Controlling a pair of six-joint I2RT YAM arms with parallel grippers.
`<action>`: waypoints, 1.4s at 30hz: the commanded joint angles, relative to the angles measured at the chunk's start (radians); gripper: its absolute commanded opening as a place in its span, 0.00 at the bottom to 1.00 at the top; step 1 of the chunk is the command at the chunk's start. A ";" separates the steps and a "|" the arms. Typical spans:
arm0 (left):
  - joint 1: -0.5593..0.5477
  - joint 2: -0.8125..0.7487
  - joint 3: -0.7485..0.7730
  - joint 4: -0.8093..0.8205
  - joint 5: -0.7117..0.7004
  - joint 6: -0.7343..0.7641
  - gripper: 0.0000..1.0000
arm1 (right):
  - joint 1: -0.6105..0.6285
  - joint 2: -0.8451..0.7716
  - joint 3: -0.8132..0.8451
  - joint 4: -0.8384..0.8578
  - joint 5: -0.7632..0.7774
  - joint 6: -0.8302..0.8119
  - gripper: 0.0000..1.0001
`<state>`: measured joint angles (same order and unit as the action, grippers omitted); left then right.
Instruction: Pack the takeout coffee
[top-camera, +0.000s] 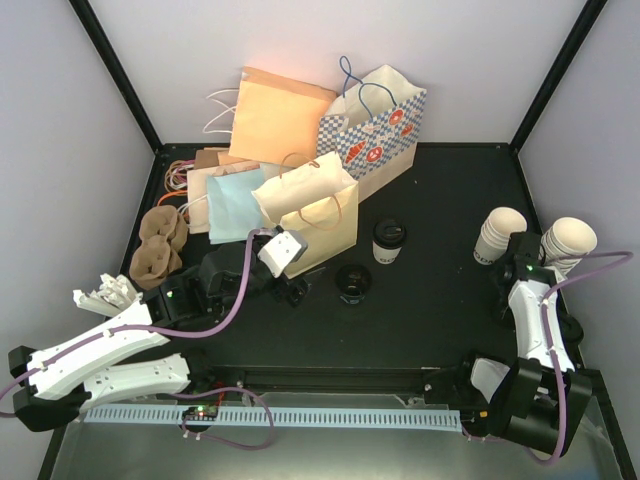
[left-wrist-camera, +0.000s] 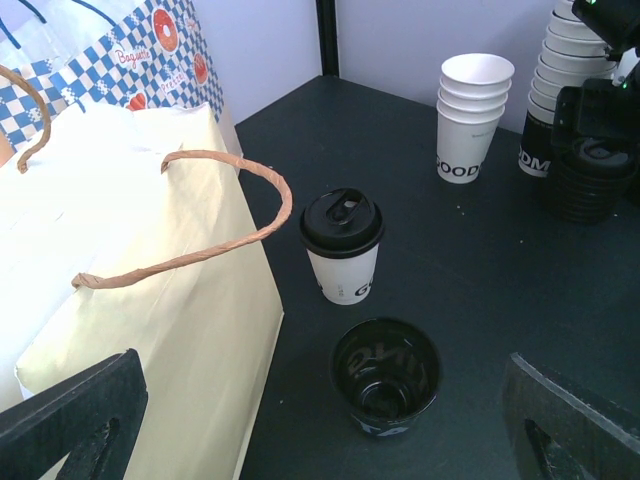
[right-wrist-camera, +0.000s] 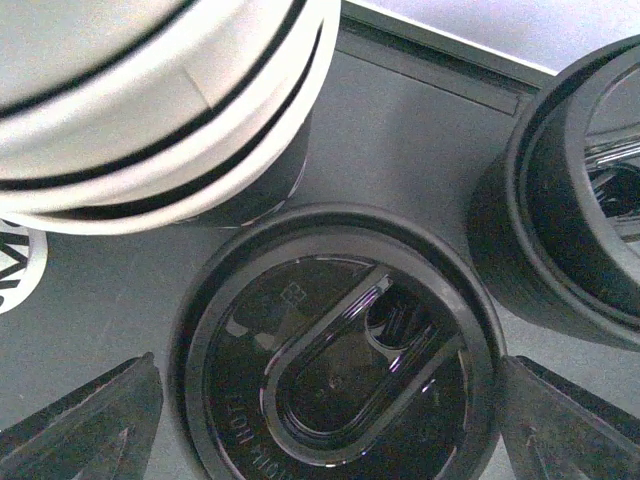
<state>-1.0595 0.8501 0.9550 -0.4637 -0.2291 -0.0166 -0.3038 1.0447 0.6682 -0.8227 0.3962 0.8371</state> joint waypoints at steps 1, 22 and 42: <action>0.006 -0.024 -0.002 0.000 -0.014 0.014 0.99 | -0.006 0.006 -0.019 0.025 -0.003 -0.001 0.93; 0.006 -0.036 -0.010 -0.001 -0.015 0.016 0.99 | -0.006 -0.034 0.014 -0.019 -0.011 0.004 0.78; 0.006 -0.030 -0.006 0.002 -0.009 0.015 0.99 | -0.006 -0.097 0.052 -0.073 -0.003 0.005 0.78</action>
<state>-1.0595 0.8307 0.9447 -0.4641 -0.2325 -0.0116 -0.3038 0.9611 0.7013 -0.8917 0.3813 0.8360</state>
